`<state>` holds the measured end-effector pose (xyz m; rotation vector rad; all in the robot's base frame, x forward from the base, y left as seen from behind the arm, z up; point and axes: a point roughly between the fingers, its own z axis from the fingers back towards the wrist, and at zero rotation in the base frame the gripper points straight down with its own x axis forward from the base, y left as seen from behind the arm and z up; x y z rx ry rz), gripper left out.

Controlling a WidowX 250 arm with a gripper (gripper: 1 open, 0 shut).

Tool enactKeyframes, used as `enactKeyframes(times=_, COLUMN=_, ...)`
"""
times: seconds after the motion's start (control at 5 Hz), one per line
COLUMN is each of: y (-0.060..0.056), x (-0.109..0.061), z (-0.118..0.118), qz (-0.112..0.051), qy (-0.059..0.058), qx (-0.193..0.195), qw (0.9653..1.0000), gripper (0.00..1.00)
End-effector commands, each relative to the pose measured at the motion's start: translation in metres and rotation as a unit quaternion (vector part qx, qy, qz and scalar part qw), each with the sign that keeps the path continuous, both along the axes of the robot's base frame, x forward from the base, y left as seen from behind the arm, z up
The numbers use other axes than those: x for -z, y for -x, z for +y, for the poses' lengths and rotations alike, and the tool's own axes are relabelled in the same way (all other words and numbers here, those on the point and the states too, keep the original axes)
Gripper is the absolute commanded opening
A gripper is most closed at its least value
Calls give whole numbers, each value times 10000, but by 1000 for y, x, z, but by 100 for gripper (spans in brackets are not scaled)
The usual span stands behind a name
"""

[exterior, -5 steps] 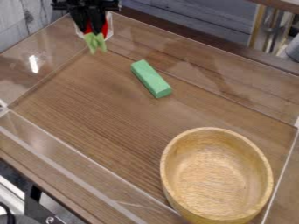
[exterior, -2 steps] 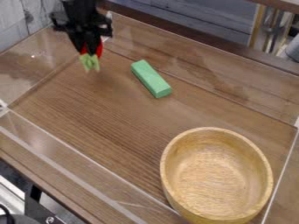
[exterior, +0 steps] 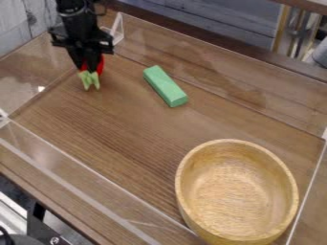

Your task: Move the red fruit to the left

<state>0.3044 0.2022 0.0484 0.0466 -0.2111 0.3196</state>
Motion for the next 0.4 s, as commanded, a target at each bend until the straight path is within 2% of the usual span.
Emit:
enactKeyframes(times=0.0, y=-15, x=-12, z=16, qz=-264, qy=-211, qx=143, qw=9993, gripper=100)
enactKeyframes(times=0.2, y=-7, x=-21, z=17, qz=-234, qy=-195, qx=-393, qw=9988, gripper=100)
